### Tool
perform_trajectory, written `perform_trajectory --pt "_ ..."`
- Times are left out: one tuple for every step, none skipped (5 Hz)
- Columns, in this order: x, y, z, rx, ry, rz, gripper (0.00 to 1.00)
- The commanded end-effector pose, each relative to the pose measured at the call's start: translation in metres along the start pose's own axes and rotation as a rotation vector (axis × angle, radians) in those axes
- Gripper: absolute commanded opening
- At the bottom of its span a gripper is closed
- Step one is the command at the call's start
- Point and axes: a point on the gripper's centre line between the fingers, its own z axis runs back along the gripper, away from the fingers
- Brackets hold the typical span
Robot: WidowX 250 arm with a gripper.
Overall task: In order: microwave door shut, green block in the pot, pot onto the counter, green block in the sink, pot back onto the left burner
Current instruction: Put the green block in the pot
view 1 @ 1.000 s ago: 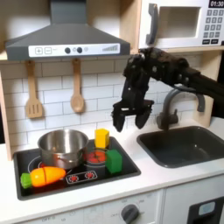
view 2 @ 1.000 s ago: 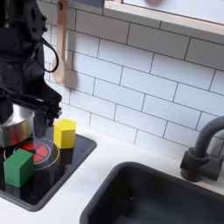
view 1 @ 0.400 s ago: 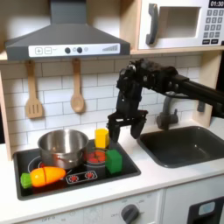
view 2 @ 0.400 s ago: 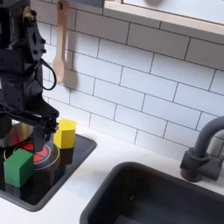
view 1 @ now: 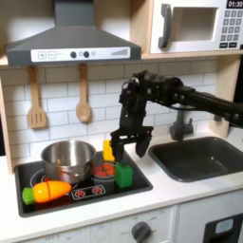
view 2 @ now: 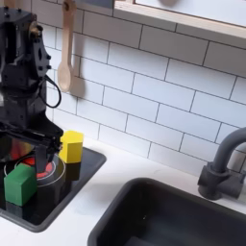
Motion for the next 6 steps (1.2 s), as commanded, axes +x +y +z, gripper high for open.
perform_trajectory --pt "-0.002 -0.001 -0.016 -0.017 0.042 -0.026 1.00" --pt "-0.001 -0.005 -0.019 -0.017 0.045 -0.061 1.00" --pt "0.002 -0.002 -0.026 -0.023 0.052 -0.053 1.00" --pt "0.004 0.000 -0.035 -0.031 0.069 -0.051 1.00" --pt "0.005 -0.002 -0.045 -0.048 0.087 -0.064 1.00" --pt "0.003 -0.001 -0.055 -0.071 0.099 -0.081 1.00"
